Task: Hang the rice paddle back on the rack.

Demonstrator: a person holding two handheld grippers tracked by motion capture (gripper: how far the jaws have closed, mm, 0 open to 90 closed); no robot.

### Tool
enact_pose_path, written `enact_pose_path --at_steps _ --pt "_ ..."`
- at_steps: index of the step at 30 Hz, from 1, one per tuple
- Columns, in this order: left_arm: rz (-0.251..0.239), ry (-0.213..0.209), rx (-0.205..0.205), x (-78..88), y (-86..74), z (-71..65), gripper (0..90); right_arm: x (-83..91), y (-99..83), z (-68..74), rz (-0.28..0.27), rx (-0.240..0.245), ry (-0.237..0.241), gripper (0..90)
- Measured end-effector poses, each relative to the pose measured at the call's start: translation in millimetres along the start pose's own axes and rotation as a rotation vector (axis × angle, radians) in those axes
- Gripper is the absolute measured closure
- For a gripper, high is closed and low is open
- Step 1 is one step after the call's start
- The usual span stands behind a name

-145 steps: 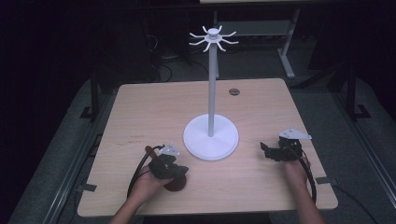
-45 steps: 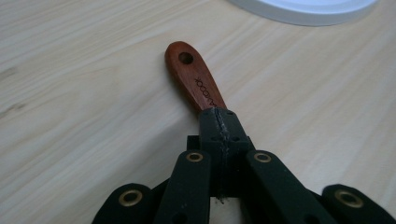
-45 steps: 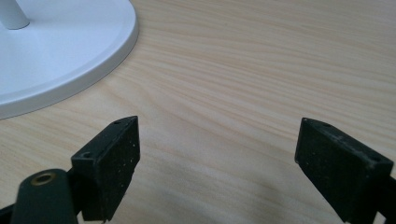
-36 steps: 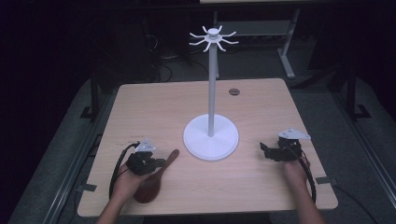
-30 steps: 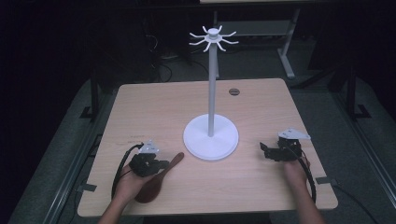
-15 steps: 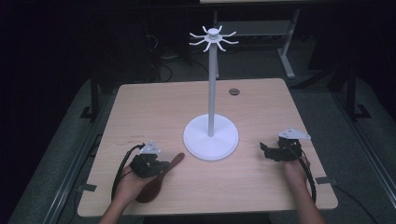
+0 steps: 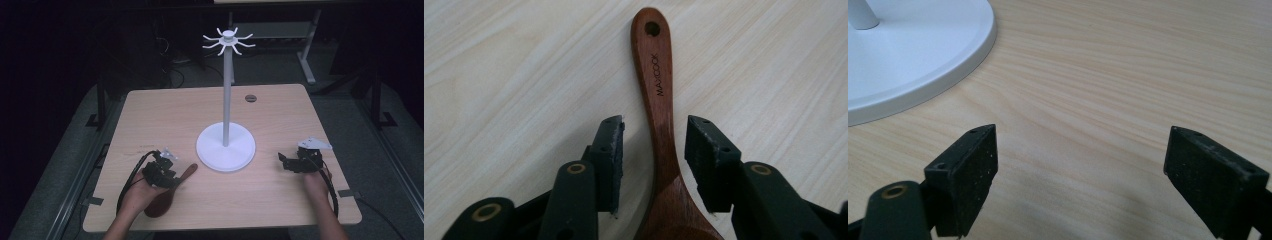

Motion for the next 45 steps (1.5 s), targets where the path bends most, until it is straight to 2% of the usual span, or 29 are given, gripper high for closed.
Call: enact_pose_path --at_steps 3,6,10,13,16,30,38,40,45 --pt "0.053 0.015 -0.015 -4.3 6.1 -1.5 58.2 0.0 0.0 0.0 0.001 0.000 0.000 13.5" --pt "0.094 0.013 -0.017 -9.0 10.7 -4.8 58.6 0.2 0.0 0.0 -0.001 0.000 0.000 13.5" --pt "0.160 0.016 -0.041 -16.4 17.4 -10.6 59.4 0.1 0.0 0.4 -0.001 0.006 -0.002 13.4" --pt "0.198 0.027 -0.064 -20.5 20.3 -12.7 61.6 0.1 -0.1 0.4 0.000 0.008 -0.001 13.5" --pt "0.233 0.032 -0.070 -24.9 19.4 -13.4 63.4 0.2 -0.1 0.3 0.000 0.004 -0.001 13.5" --pt "0.234 0.055 -0.029 -24.7 17.8 -11.2 75.0 0.1 -0.1 0.5 0.001 0.005 0.000 13.5" --pt "0.227 0.049 -0.035 -24.4 17.2 -10.8 76.9 0.1 -0.1 0.4 0.001 0.005 0.000 13.5" --pt "0.219 0.037 -0.039 -23.6 16.6 -8.9 77.0 0.2 -0.1 0.2 0.000 0.004 0.000 13.5" --pt "0.148 0.007 -0.020 -16.9 16.8 -4.4 77.0 0.2 -0.1 -0.1 -0.001 0.000 0.002 13.4"
Point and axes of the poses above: each handheld gripper's, and its own axes: x roughly backward along the jaws, y roughly out of its top, z roughly to its left, the point moved 2 cm from there along -x, roughly forward along the jaws, and after that the axes turned 15 degrees about -z, right-handed, at the moved point
